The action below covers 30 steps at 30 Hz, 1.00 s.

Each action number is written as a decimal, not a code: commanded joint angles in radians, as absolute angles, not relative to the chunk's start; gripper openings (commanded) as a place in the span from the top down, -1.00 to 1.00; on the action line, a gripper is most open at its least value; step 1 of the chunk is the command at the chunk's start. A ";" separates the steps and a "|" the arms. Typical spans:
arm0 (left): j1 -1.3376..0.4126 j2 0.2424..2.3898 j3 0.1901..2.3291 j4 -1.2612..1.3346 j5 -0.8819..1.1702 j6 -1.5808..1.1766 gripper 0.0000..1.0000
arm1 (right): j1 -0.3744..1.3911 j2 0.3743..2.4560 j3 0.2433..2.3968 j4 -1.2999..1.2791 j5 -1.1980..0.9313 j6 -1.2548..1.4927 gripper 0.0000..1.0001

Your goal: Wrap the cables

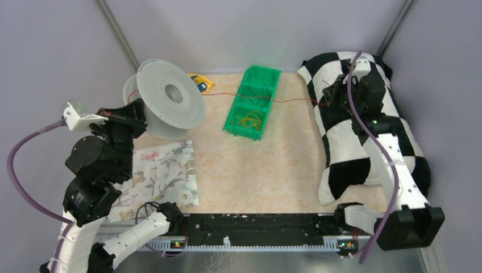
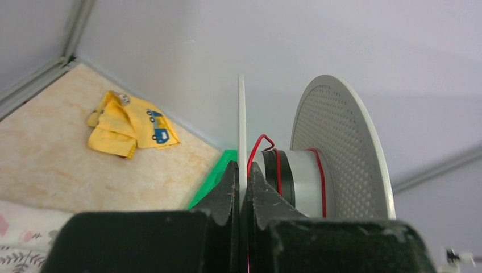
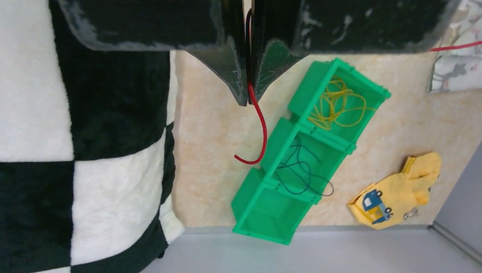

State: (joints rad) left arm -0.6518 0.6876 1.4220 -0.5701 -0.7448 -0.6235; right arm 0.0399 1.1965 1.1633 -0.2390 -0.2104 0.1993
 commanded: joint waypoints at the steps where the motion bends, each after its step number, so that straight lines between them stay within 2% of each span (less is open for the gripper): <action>1: -0.675 0.676 1.460 -0.511 -1.014 -0.753 1.00 | 0.115 1.057 1.106 -0.321 -0.124 0.122 1.00; 4: -0.678 0.642 1.388 -0.436 -1.049 -0.784 1.00 | 0.193 0.979 1.038 -0.342 -0.140 0.140 1.00; 9: -0.678 0.681 1.365 -0.506 -1.178 -0.895 1.00 | 0.423 0.904 0.974 -0.406 -0.037 0.140 1.00; 14: -0.678 0.689 1.327 -0.343 -1.291 -0.721 1.00 | 0.631 0.900 0.934 -0.534 0.090 0.144 1.00; 17: -0.678 0.694 1.295 -0.246 -1.273 -0.632 1.00 | 0.762 0.891 0.910 -0.562 0.105 0.195 1.00; 23: -0.678 0.803 1.263 -0.289 -1.228 -0.601 1.00 | 1.085 0.940 0.990 -0.572 0.216 0.305 1.00; 25: -0.678 0.852 1.197 -0.145 -1.192 -0.441 1.00 | 1.159 0.989 1.041 -0.599 0.290 0.331 1.00; 30: -0.674 1.002 1.230 -0.214 -1.108 -0.401 1.00 | 1.302 1.079 1.156 -0.602 0.401 0.353 1.00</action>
